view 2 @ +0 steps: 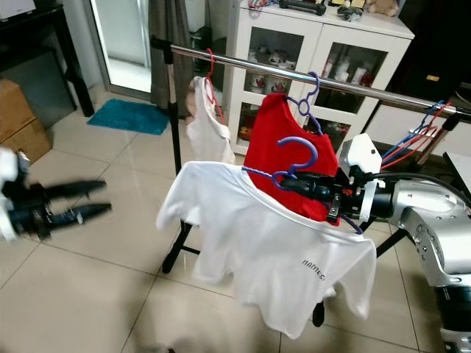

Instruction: Hang hanger

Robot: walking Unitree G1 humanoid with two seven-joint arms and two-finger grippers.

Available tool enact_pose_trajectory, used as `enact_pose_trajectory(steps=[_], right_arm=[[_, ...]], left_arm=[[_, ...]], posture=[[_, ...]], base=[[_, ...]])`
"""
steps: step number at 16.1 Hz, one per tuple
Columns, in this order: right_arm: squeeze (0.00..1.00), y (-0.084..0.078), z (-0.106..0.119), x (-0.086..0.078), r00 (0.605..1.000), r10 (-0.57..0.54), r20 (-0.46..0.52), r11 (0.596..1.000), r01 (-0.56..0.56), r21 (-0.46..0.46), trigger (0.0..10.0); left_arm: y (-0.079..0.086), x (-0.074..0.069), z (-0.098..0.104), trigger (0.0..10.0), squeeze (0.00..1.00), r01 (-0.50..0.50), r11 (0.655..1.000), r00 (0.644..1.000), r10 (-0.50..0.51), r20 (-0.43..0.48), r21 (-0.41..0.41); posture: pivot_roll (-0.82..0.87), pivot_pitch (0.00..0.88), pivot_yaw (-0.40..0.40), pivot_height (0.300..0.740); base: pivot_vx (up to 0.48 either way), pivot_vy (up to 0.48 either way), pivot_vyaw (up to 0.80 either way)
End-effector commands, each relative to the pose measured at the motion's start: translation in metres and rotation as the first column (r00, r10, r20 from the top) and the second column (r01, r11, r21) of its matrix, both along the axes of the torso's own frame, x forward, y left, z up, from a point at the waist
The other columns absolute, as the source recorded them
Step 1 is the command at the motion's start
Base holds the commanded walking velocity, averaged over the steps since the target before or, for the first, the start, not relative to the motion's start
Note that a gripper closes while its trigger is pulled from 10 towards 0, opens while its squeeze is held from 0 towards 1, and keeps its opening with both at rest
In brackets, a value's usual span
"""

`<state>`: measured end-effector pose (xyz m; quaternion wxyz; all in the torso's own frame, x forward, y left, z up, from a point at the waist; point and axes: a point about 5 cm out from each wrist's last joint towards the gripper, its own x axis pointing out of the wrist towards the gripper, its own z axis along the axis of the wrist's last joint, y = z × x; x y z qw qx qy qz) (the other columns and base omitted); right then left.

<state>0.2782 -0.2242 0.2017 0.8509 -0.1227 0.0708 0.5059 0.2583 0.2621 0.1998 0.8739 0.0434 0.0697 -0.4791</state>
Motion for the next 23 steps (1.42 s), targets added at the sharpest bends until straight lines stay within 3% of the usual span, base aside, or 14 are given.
enact_pose_trajectory(steps=[1,2,4,6,7,8,12,15,17,18,19,20,22,23], right_arm=[[0.0,0.007,0.011,0.003,0.998,0.028,0.059,0.999,-0.027,-0.024,10.0],[0.0,0.01,0.011,0.003,0.997,0.038,0.064,0.999,-0.036,-0.031,10.0],[0.0,0.026,0.011,0.005,0.993,0.075,0.094,0.995,-0.068,-0.08,10.0],[0.0,0.034,0.015,0.004,0.99,0.081,0.114,0.994,-0.073,-0.079,10.0],[0.0,0.037,0.018,0.002,0.989,0.082,0.122,0.995,-0.074,-0.07,10.0],[0.0,0.039,0.019,0.0,0.988,0.085,0.127,0.995,-0.077,-0.066,10.0],[0.0,0.042,0.016,-0.011,0.991,0.073,0.114,0.996,-0.067,-0.054,10.0],[0.0,0.034,0.001,-0.017,0.999,0.015,0.043,0.995,-0.011,-0.095,10.0],[0.0,0.014,-0.029,-0.03,0.987,-0.145,-0.063,0.979,0.134,-0.152,10.0],[0.0,0.003,-0.043,-0.036,0.955,-0.271,-0.116,0.954,0.251,-0.161,10.0],[0.0,-0.008,-0.056,-0.042,0.893,-0.423,-0.156,0.902,0.398,-0.167,10.0],[0.0,-0.013,-0.063,-0.045,0.845,-0.506,-0.173,0.86,0.482,-0.166,10.0],[0.0,-0.02,-0.084,-0.053,0.674,-0.713,-0.193,0.701,0.687,-0.19,10.0],[0.0,-0.021,-0.088,-0.055,0.644,-0.741,-0.192,0.671,0.715,-0.197,10.0]], left_arm=[[-0.009,0.008,0.019,10.0,1.0,0.054,0.998,0.997,-0.053,0.065,-0.016],[-0.012,0.011,0.024,10.0,1.0,0.079,0.997,0.994,-0.077,0.082,-0.023],[-0.057,0.039,0.04,10.0,1.0,0.284,0.959,0.95,-0.28,0.135,-0.008],[-0.084,0.052,0.04,10.0,1.0,0.384,0.922,0.914,-0.386,0.125,0.038],[-0.097,0.057,0.036,10.0,0.93,0.424,0.904,0.896,-0.428,0.115,0.064],[-0.106,0.062,0.034,10.0,0.0,0.443,0.893,0.886,-0.45,0.115,0.079],[-0.132,0.075,0.033,10.0,0.0,0.516,0.853,0.846,-0.522,0.11,0.08],[-0.134,0.07,0.041,10.0,0.0,0.529,0.848,0.836,-0.528,0.151,0.039],[-0.127,0.065,0.04,10.0,0.0,0.402,0.915,0.896,-0.395,0.206,0.004],[-0.12,0.063,0.031,10.0,0.0,0.281,0.959,0.941,-0.27,0.205,-0.024],[-0.111,0.057,0.016,10.0,0.0,0.139,0.986,0.978,-0.123,0.17,-0.088],[-0.105,0.055,0.004,10.0,0.0,0.017,0.996,0.991,-0.006,0.133,-0.083],[-0.094,0.038,-0.033,10.0,0.0,-0.219,0.975,0.972,0.221,0.074,-0.033],[-0.094,0.033,-0.038,10.0,0.0,-0.241,0.969,0.967,0.244,0.069,-0.045]], posture=[[0.08,0.0,-0.052,0.74],[0.09,0.0,-0.062,0.74],[0.1,0.0,-0.05,0.74],[0.08,0.0,-0.033,0.74],[0.08,0.0,-0.027,0.74],[0.08,0.0,-0.023,0.74],[0.05,0.0,0.0,0.74],[0.06,0.0,-0.015,0.74],[0.08,0.0,-0.032,0.74],[0.08,0.0,-0.03,0.74],[0.08,0.0,-0.025,0.74],[0.07,0.0,-0.017,0.74],[0.07,0.0,-0.008,0.74],[0.07,0.0,-0.008,0.74]], base=[[0.0,0.0,0.0],[0.0,0.0,0.0],[0.0,0.0,0.0],[0.0,0.0,0.0],[0.0,0.0,0.0],[0.0,0.0,0.0],[0.0,0.0,0.0],[0.0,0.0,0.0],[0.0,0.0,0.0],[0.0,0.0,0.0],[0.0,0.0,0.0],[0.0,0.0,0.0],[0.0,0.0,0.0],[0.0,0.0,0.0]])
